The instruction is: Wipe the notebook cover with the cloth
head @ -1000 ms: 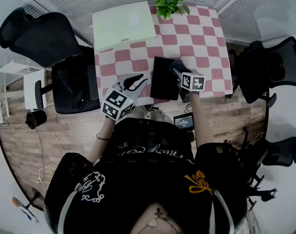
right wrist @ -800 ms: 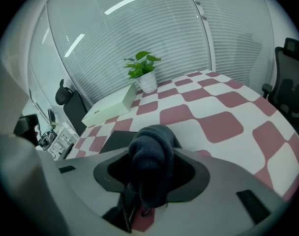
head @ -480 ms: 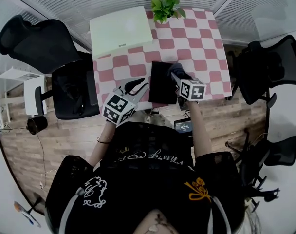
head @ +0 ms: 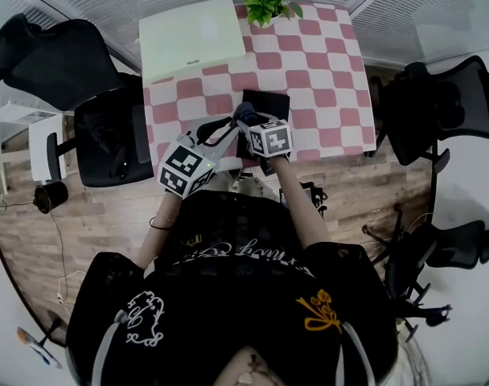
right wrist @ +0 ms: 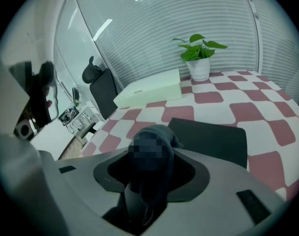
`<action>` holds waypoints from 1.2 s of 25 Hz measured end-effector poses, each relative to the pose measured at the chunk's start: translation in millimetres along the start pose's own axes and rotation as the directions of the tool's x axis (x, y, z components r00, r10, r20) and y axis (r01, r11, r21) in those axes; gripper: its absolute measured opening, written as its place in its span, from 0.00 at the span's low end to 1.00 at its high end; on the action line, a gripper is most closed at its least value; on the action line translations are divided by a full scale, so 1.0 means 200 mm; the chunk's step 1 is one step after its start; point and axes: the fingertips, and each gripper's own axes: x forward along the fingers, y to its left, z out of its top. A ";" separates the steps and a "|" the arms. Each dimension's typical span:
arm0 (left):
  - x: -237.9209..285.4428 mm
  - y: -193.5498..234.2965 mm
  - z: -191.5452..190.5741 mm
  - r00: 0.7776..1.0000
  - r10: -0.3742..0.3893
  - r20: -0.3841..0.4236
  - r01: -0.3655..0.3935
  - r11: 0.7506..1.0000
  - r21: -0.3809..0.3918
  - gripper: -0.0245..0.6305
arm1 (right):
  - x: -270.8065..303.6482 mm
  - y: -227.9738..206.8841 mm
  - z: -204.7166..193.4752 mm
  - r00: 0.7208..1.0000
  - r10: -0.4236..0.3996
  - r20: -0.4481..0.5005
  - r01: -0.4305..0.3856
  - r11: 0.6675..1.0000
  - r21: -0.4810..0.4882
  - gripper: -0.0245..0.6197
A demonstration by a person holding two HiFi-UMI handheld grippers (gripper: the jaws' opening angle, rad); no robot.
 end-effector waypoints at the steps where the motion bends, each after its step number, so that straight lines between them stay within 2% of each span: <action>1: 0.00 0.01 0.00 1.000 0.003 0.001 -0.003 1.000 0.001 0.16 | 0.01 -0.01 -0.02 1.000 -0.002 -0.005 0.002 1.000 -0.008 0.30; 7: -0.01 0.01 -0.01 1.000 0.011 0.014 -0.011 1.000 -0.015 0.16 | -0.03 -0.08 -0.05 1.000 -0.022 -0.009 0.021 1.000 -0.018 0.30; 15: -0.03 0.01 0.00 0.999 0.018 0.028 -0.017 1.000 -0.012 0.16 | -0.12 -0.21 -0.09 0.997 -0.073 0.001 0.073 0.997 0.017 0.30; 24: -0.03 -0.04 0.00 1.000 -0.001 0.026 0.001 1.000 0.000 0.16 | -0.30 -0.44 -0.18 0.985 -0.174 0.010 0.172 0.980 0.100 0.30; 30: -0.01 -0.08 0.01 0.999 -0.022 0.026 0.022 1.000 0.009 0.16 | -0.40 -0.57 -0.25 0.973 -0.231 0.021 0.222 0.951 0.214 0.30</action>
